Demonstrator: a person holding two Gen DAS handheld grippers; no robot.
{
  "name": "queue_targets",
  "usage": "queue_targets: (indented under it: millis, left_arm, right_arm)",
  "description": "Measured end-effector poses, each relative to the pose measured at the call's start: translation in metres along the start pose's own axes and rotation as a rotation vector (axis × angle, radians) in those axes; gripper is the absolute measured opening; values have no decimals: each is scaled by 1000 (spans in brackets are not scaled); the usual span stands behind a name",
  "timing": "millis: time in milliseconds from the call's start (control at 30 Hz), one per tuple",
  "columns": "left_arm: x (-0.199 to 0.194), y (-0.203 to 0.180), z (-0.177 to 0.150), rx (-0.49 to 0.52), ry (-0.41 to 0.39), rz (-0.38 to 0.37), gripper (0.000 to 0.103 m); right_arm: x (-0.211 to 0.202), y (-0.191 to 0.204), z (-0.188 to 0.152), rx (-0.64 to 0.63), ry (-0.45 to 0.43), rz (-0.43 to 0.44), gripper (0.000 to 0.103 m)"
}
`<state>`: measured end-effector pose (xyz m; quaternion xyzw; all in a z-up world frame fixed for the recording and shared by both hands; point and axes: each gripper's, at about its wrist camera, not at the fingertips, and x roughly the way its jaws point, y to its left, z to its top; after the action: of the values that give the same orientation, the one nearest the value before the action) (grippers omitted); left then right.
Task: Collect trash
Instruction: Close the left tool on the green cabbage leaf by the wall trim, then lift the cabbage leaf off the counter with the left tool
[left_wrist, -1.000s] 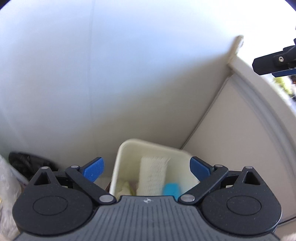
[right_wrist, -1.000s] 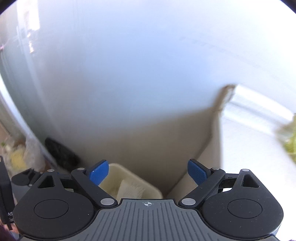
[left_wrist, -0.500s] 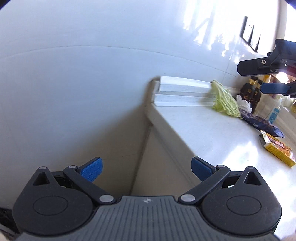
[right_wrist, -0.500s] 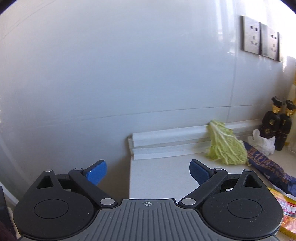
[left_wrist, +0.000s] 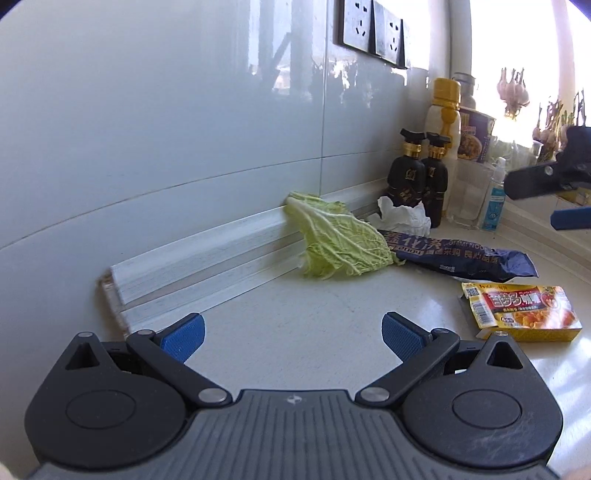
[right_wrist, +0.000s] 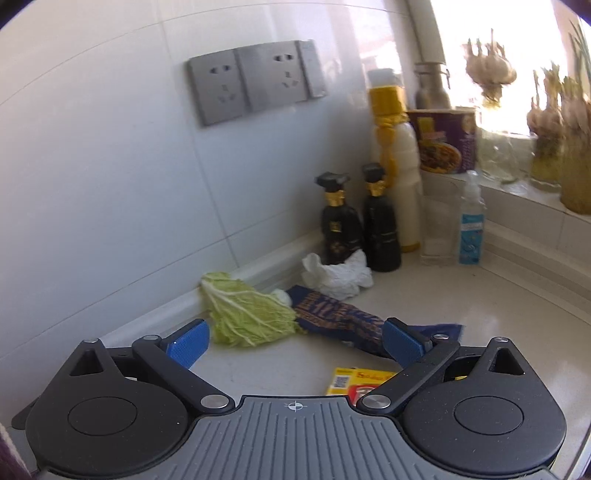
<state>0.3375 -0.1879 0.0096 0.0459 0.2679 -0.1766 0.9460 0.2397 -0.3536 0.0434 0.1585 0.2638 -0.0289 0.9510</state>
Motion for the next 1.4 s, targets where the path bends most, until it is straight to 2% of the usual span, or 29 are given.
queue_targets:
  millis: [100,267,400,500,600,667,767,833,967,1000,1067,1167,1200,1300,1400]
  left_arm:
    - [20,0,8,-68,13,-42,102]
    - [49,3,18,-183,41,-73,102]
    - [68,-1,24,-188,33,-60,98]
    - [79,-7,30,-174,33,-58,92]
    - [89,-15,35,-153,27,-57,87]
    - [94,-20,37,-133,22,-54,82]
    - [100,-25,37,-112,10,-27,77]
    - [104,-26,36,-112,12,-13,69]
    - [110,-15,37,-166,48,19,41]
    - [109,-12,36,-173,50,16,40]
    - [107,-9,36,-178,49,12,35]
    - [102,-8,36,-148,53,30,21]
    - [100,-8,36,-135,50,20,8]
    - [91,-9,37,-94,50,12,1]
    - [87,-9,37,-65,52,16,1]
  right_arm:
    - [1,-25,-4,2,31,-14,101]
    - [2,-40,-16,-82,54,-45,101]
    - [8,-31,-27,-215,89,-64,101]
    - [14,-19,-37,-366,98,-131,101]
    - [14,-19,-43,-430,101,-153,101]
    - [10,-25,-40,-411,92,-154,101]
    - [1,-39,-30,-326,81,-201,101]
    - [-1,-51,-25,-265,93,-238,101]
    - [12,-70,-26,-195,183,-311,101]
    - [17,-73,-28,-181,211,-314,101]
    - [26,-75,-32,-170,254,-301,101]
    - [34,-67,-38,-193,285,-246,101]
    - [35,-62,-39,-214,283,-230,101]
    - [34,-48,-44,-264,290,-145,101]
    - [34,-32,-49,-325,291,-61,101]
